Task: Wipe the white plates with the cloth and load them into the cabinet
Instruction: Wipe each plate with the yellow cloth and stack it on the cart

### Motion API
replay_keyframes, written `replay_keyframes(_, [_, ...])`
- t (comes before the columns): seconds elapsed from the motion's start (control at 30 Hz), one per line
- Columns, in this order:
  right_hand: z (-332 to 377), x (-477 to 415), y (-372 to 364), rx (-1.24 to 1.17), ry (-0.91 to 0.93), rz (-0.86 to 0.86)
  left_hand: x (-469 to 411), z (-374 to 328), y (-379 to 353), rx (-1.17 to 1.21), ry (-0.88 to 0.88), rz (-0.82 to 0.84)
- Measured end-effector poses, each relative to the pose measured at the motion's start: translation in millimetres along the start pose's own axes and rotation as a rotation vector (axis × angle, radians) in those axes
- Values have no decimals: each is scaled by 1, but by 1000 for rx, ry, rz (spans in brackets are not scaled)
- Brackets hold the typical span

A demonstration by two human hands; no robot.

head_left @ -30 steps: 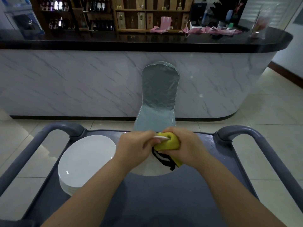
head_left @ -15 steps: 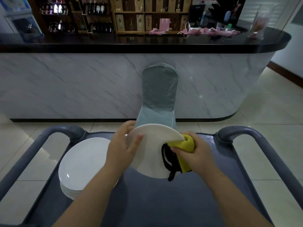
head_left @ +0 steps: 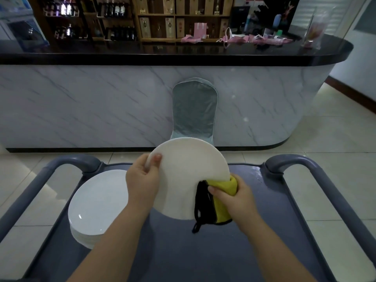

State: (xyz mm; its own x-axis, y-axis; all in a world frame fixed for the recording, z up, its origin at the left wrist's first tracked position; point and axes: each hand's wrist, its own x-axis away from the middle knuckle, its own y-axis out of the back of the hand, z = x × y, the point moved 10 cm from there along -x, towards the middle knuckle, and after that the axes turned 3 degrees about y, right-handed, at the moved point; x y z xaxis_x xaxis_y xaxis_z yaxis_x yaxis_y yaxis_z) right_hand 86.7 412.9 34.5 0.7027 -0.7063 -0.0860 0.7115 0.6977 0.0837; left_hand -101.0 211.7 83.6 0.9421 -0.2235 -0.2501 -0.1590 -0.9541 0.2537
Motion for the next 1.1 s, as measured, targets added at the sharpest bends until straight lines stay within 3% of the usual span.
replay_keyframes(0.1, [45, -22, 4, 142, 218, 12, 4, -58, -15, -178, -364, 141])
replay_keyframes(0.2, [92, -19, -30, 399, 556, 214, 36, -97, -42, -457, -809, 203])
replay_keyframes(0.23, [90, -17, -33, 397, 582, 226, 41, -96, -45, -485, -828, 197])
replay_keyframes(0.27, [83, -17, -26, 337, 548, 191, 35, -89, -40, -466, -732, 177])
replay_keyframes(0.37, [32, -14, 9, 22, 221, -8, 3, -31, -4, -86, -113, 47])
replay_keyframes(0.43, [7, -10, 10, -4, 89, 8, 2, -10, 2, 5, 21, 15])
replay_keyframes(0.5, [21, -18, 7, 117, 147, 40, 9, -26, -7, -102, -132, 56])
replay_keyframes(0.63, [79, -23, -28, 501, 508, 284, 42, -88, -37, -435, -807, 104])
replay_keyframes(0.7, [93, -16, -37, 576, 656, 275, 47, -94, -47, -428, -901, 174])
replay_keyframes(0.77, [101, -8, -34, 614, 793, 165, 37, -80, -47, -302, -692, 258])
replay_keyframes(0.83, [100, 2, -28, 700, 924, 70, 26, -42, -31, -77, -293, 283])
replay_keyframes(0.93, [89, 13, -21, 819, 1040, 6, 34, 38, 17, 342, 310, 8])
replay_keyframes(0.97, [87, 17, -21, 845, 1077, -9, 49, 67, 14, 496, 590, 5])
replay_keyframes(1.03, [85, 24, -24, 869, 1145, -11, 97, 86, -31, 739, 1095, 295])
replay_keyframes(1.1, [85, 31, -33, 883, 1211, 12, 124, 68, -62, 895, 1280, 481])
